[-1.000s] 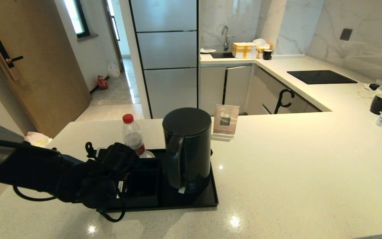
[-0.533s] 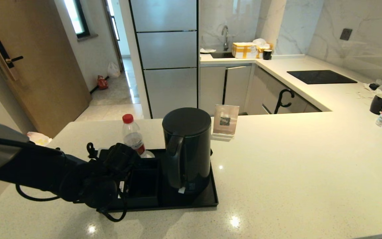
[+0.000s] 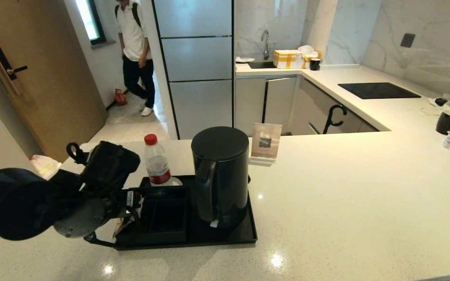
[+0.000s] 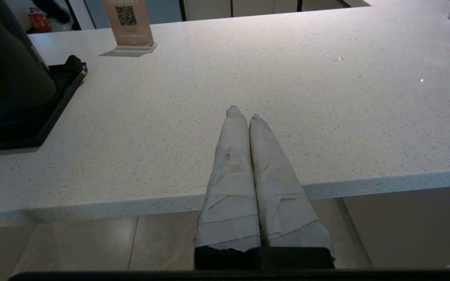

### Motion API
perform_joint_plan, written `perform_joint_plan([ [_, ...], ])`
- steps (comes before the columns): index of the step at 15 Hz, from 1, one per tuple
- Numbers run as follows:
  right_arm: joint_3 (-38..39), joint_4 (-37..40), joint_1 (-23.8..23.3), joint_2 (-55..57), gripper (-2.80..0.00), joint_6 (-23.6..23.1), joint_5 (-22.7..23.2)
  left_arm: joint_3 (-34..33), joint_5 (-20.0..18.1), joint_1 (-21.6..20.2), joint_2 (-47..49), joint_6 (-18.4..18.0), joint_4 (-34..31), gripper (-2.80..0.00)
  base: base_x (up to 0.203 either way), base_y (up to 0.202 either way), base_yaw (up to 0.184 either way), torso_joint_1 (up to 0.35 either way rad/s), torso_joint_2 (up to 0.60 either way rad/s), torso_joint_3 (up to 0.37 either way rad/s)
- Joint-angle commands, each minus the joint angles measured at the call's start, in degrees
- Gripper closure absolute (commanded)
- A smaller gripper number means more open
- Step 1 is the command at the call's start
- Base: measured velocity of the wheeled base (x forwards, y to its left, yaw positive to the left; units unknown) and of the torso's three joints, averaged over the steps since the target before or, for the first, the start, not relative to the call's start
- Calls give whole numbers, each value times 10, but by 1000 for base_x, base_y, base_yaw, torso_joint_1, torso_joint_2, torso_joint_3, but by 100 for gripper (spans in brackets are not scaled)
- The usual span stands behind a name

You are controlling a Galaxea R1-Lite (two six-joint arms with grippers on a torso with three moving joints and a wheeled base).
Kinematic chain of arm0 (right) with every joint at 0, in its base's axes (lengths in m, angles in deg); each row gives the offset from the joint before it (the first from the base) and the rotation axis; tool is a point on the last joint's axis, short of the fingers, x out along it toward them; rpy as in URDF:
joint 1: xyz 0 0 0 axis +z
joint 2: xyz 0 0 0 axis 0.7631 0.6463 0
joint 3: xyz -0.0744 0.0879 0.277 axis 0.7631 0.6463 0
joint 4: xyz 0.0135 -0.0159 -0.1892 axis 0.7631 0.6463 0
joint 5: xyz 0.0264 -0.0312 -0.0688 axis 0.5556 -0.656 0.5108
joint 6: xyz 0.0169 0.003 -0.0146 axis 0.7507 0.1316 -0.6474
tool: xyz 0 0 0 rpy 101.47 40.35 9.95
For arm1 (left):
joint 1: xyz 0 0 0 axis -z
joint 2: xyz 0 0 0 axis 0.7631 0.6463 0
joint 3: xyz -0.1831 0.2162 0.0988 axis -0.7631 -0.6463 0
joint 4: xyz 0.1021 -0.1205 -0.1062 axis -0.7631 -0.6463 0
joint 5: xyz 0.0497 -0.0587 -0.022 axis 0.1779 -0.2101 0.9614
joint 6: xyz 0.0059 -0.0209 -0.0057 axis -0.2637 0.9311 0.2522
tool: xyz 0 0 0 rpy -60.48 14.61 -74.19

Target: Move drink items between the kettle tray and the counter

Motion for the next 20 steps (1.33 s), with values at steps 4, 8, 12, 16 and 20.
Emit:
perform_joint_plan([
  [4, 0, 1, 0, 1, 0, 0, 1, -19, -23, 8, -87, -9, -28, -280, 0, 0, 0, 0, 0, 0],
  [8, 0, 0, 0, 1, 0, 0, 1, -18, -23, 8, -94, -8, -27, -280, 0, 0, 0, 0, 0, 0],
  [12, 0, 1, 0, 1, 0, 0, 1, -24, -72, 7, -195, -10, -46, -280, 0, 0, 0, 0, 0, 0],
  [16, 0, 1, 0, 1, 0, 0, 1, -52, -159, 1, -325, -32, -131, -280, 0, 0, 0, 0, 0, 0],
  [20, 0, 0, 0, 1, 0, 0, 1, -87, -163, -8, -370, -60, -136, 0, 0, 0, 0, 0, 0, 0],
])
